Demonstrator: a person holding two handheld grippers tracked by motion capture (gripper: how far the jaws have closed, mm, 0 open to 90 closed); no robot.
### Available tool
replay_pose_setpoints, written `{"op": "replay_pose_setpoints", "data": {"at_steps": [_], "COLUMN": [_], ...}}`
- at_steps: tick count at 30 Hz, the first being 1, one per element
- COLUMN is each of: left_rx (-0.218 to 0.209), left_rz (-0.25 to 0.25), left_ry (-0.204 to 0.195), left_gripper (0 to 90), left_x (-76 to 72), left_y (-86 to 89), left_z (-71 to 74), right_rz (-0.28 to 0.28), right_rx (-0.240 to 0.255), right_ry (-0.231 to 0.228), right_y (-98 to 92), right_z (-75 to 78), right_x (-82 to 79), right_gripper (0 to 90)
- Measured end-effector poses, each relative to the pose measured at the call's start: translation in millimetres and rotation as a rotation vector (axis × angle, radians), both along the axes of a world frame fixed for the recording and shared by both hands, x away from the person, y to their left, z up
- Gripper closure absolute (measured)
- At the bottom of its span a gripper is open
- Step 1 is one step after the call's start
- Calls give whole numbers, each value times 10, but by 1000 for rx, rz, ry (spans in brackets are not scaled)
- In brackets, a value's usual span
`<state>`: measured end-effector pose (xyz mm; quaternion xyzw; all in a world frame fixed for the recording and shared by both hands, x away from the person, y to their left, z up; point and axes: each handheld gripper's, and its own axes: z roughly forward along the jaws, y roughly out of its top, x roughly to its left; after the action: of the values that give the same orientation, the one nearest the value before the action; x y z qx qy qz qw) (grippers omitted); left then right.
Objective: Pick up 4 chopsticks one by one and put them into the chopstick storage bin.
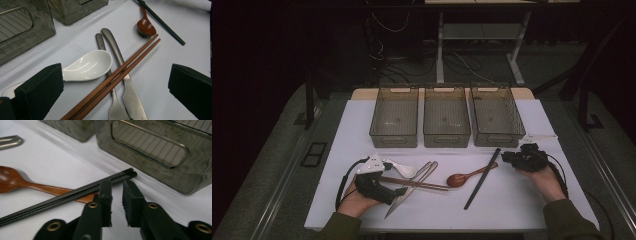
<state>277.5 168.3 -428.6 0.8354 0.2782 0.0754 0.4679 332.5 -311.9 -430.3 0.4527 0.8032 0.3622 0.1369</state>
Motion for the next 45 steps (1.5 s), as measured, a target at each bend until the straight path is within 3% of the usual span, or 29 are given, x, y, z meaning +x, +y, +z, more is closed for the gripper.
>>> {"op": "replay_pose_setpoints", "data": {"at_steps": [4, 15, 28, 45], "left_rx": [-2, -3, -3, -1], "left_rz": [-3, -1, 1, 0], "left_ry": [-2, -3, -2, -4], "left_gripper": [0, 0, 0, 0], "left_x": [-2, 0, -4, -6], "left_y": [4, 17, 19, 20], "left_z": [4, 4, 4, 7], "right_rz": [-16, -40, -42, 3], "right_rx": [-26, -63, -61, -66], "right_ry": [27, 74, 74, 71], "right_y": [-9, 19, 70, 278], "right_z": [-35, -131, -159, -153], "right_x": [110, 308, 390, 454], "right_gripper": [886, 894, 893, 894]}}
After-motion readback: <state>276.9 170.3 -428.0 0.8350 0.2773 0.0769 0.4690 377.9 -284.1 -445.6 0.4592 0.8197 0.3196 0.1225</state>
